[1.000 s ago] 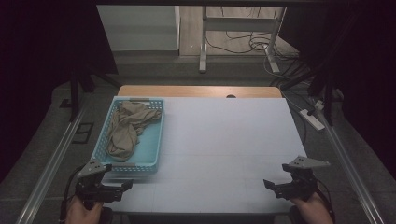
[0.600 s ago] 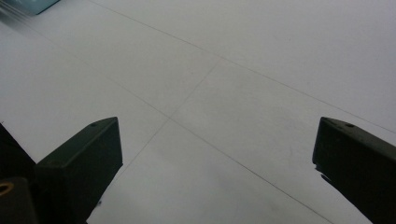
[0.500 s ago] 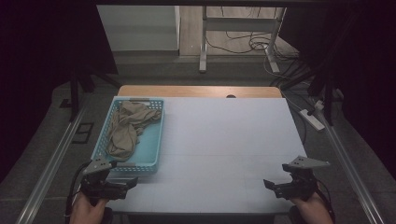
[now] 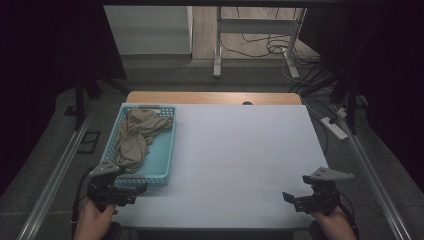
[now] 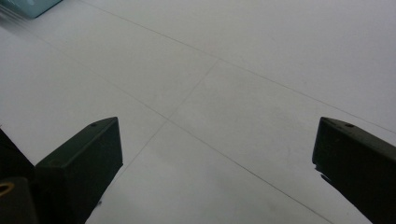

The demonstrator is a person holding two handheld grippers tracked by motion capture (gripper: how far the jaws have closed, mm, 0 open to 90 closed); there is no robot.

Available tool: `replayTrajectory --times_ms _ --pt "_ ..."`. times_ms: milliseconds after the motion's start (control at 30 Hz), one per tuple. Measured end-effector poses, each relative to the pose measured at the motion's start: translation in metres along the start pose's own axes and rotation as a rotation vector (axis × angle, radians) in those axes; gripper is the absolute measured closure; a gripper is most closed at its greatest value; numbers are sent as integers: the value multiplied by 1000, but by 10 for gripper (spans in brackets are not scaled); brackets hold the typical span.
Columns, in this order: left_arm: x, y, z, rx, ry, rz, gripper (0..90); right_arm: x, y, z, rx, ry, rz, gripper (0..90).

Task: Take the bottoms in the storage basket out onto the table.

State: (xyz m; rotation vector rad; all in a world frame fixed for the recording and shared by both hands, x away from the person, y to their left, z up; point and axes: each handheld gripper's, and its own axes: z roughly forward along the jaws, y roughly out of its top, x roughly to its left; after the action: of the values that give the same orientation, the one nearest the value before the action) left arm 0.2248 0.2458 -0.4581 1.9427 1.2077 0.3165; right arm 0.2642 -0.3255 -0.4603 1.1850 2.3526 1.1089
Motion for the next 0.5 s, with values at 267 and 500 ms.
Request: replayTrajectory --times_ms 267,500 --pt "8 12 6 12 14 -4 0 1 0 1 8 -5 -9 20" --pt "14 20 9 17 16 -9 0 -1 0 1 10 -1 11 20"
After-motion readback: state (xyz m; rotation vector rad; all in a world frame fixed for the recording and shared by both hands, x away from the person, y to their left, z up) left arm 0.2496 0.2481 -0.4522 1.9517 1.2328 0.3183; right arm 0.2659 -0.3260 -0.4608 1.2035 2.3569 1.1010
